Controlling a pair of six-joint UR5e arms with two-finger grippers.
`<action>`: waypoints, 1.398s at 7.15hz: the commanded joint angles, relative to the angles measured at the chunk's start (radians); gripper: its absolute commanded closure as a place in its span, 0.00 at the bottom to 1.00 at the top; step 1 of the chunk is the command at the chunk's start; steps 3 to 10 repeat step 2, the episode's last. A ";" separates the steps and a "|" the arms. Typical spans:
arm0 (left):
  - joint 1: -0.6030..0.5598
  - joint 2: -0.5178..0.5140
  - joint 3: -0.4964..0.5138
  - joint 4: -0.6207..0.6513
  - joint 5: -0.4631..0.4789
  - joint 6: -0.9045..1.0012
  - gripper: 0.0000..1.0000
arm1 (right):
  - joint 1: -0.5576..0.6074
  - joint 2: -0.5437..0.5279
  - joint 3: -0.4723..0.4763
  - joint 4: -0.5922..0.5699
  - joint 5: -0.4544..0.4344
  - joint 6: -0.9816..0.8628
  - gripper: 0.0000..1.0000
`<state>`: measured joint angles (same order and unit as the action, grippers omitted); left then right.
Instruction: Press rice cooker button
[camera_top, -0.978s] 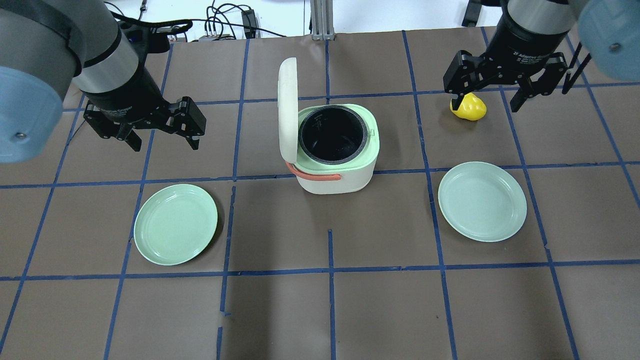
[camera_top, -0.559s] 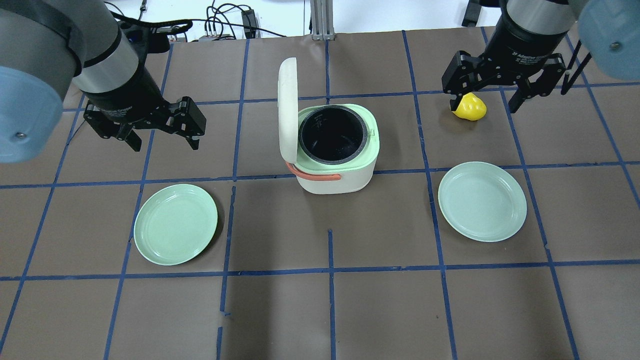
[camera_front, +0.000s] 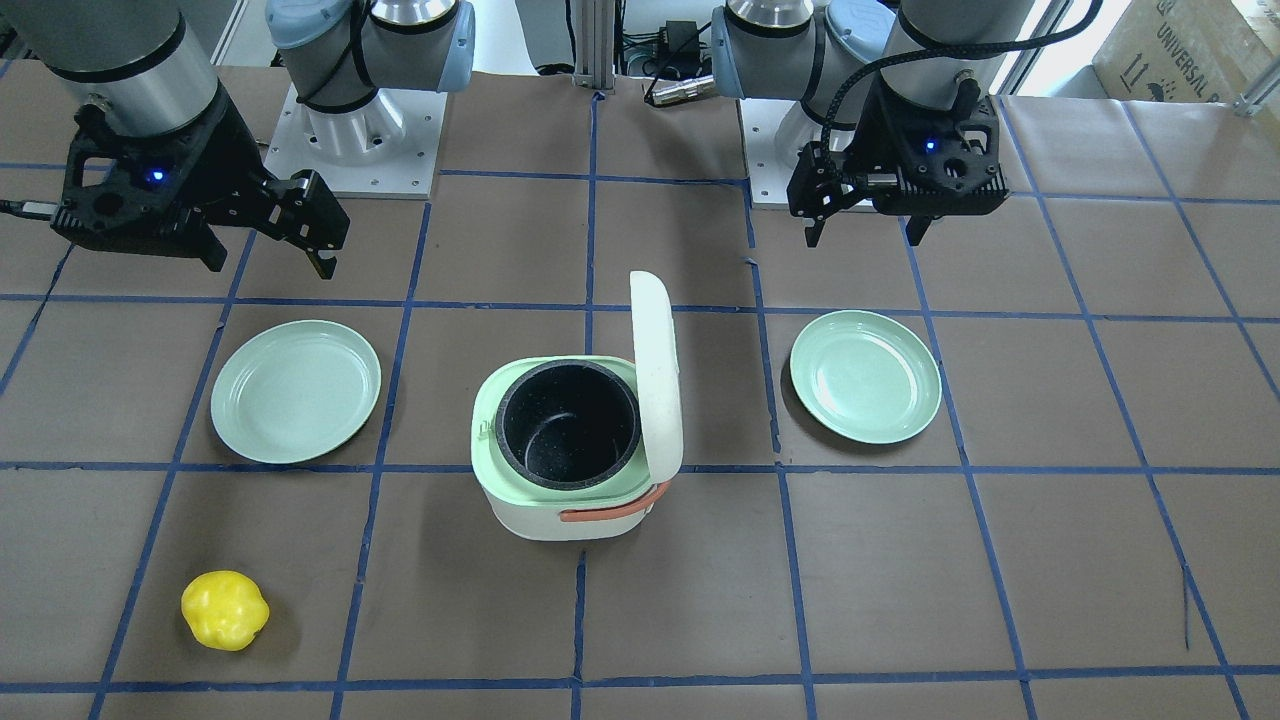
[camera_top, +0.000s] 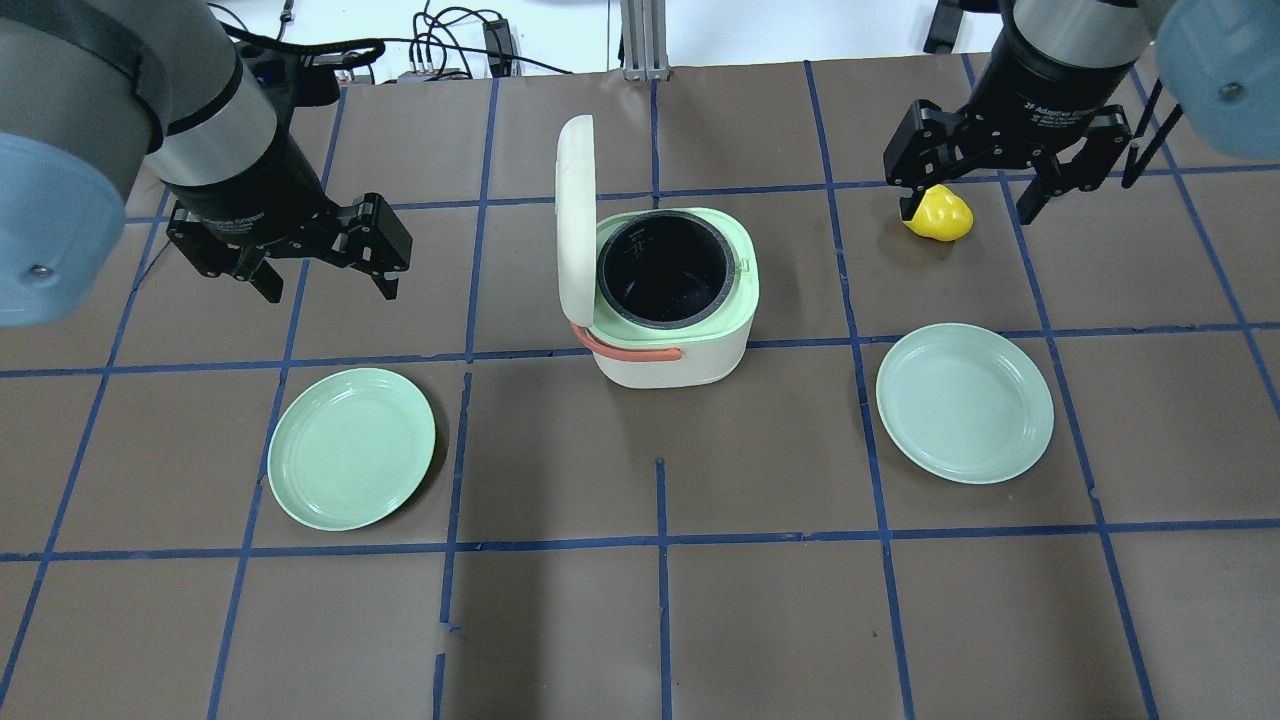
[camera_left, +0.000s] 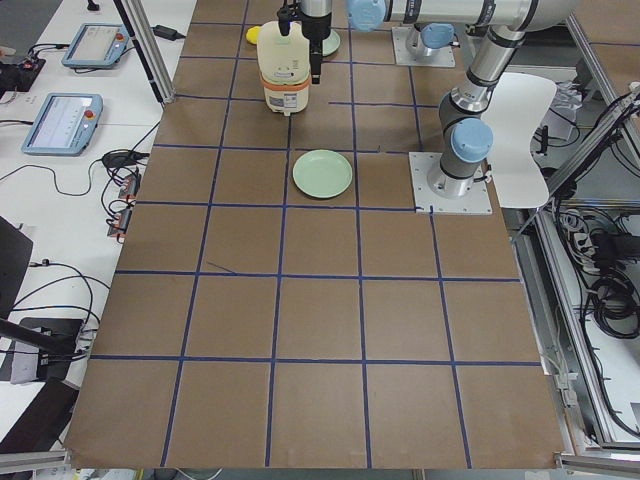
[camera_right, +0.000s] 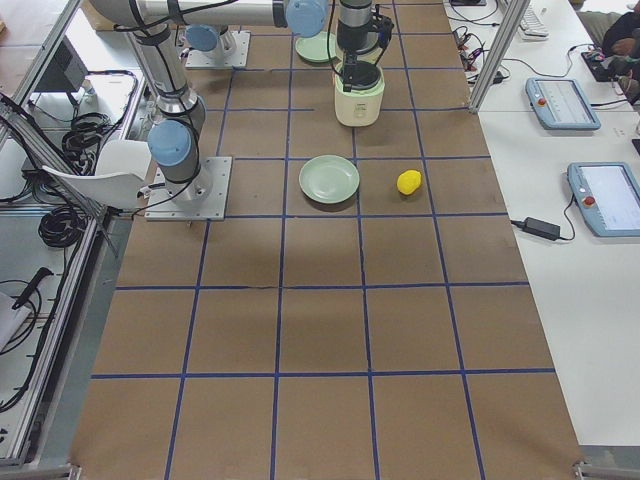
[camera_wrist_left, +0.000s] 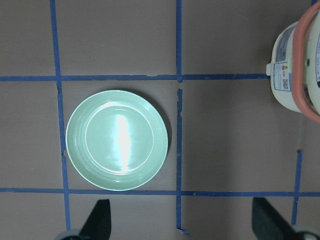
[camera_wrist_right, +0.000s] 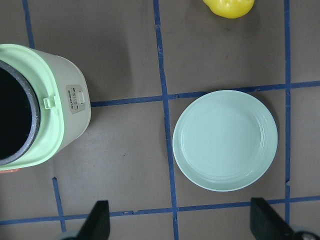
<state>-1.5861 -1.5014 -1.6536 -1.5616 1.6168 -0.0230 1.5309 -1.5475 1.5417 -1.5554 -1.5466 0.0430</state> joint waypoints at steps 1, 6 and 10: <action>0.000 0.000 0.000 0.000 0.000 0.000 0.00 | 0.000 0.000 0.000 0.000 -0.001 0.000 0.00; -0.002 0.000 0.000 0.000 0.000 0.000 0.00 | 0.000 0.000 -0.003 0.000 -0.003 0.000 0.00; -0.002 0.000 0.000 0.000 0.000 0.000 0.00 | 0.000 0.000 -0.003 0.000 -0.003 0.000 0.00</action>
